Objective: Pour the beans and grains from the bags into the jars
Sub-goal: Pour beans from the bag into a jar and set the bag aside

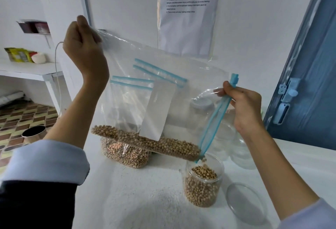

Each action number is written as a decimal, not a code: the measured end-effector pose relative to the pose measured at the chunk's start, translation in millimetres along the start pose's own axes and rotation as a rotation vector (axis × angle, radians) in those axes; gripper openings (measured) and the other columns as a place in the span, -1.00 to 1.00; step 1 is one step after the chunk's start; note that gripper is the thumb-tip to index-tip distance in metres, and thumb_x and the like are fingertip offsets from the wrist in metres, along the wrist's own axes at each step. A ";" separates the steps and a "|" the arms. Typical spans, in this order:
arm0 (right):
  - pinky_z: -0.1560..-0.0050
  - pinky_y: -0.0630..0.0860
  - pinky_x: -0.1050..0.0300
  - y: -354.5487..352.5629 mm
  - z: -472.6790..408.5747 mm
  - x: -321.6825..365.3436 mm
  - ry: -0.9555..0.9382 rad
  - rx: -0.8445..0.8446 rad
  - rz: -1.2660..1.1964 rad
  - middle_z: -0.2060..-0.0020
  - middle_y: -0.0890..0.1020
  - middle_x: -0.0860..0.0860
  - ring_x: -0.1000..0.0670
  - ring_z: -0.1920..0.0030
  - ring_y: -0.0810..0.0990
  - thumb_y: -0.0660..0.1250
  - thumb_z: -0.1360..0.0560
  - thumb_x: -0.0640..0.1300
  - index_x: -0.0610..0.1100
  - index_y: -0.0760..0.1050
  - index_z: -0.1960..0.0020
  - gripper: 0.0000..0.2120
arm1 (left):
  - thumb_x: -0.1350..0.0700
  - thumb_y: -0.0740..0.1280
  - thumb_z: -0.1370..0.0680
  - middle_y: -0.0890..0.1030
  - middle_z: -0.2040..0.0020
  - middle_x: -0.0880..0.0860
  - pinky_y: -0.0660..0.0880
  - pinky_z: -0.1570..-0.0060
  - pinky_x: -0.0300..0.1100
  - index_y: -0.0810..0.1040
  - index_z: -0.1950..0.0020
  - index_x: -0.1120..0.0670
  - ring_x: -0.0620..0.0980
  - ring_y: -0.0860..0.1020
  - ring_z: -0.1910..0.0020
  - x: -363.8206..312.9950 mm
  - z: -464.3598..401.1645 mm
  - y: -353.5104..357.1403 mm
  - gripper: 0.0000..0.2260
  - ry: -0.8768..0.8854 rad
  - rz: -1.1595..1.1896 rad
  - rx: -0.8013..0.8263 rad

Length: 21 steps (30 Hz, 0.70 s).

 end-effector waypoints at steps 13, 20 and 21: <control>-0.13 0.54 -0.07 -0.1 3.7 3.3 -0.002 0.017 -0.001 0.28 0.70 -0.04 0.01 0.13 0.62 0.41 -0.47 -0.12 -0.17 0.62 0.33 -0.77 | 0.09 0.13 -0.59 0.34 0.58 -0.18 0.25 0.43 -0.29 0.27 0.41 -0.02 -0.13 0.28 0.53 -8.8 -0.7 -2.3 -0.65 0.038 -0.051 -0.026; 0.02 0.57 0.11 5.6 11.2 6.8 -0.010 0.073 -0.025 0.36 0.68 -0.02 0.04 0.22 0.63 0.39 -0.48 -0.15 -0.21 0.59 0.34 -0.76 | -0.01 0.15 -0.56 0.34 0.57 -0.16 0.22 0.45 -0.16 0.28 0.44 -0.05 -0.02 0.27 0.52 -9.4 -1.9 -9.9 -0.65 0.024 -0.060 -0.031; -0.07 0.56 0.04 8.3 12.7 6.6 -0.005 0.099 -0.021 0.35 0.68 -0.04 0.02 0.22 0.64 0.39 -0.48 -0.16 -0.21 0.59 0.34 -0.76 | -0.02 0.15 -0.56 0.34 0.56 -0.16 0.23 0.44 -0.15 0.29 0.44 -0.05 -0.01 0.27 0.52 -10.4 -1.7 -10.6 -0.65 0.025 -0.064 -0.030</control>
Point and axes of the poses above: each hand's wrist, its own z-axis away from the middle knuckle, its own y-axis out of the palm, x = y × z, the point moved 8 cm from there along -z, towards the middle knuckle
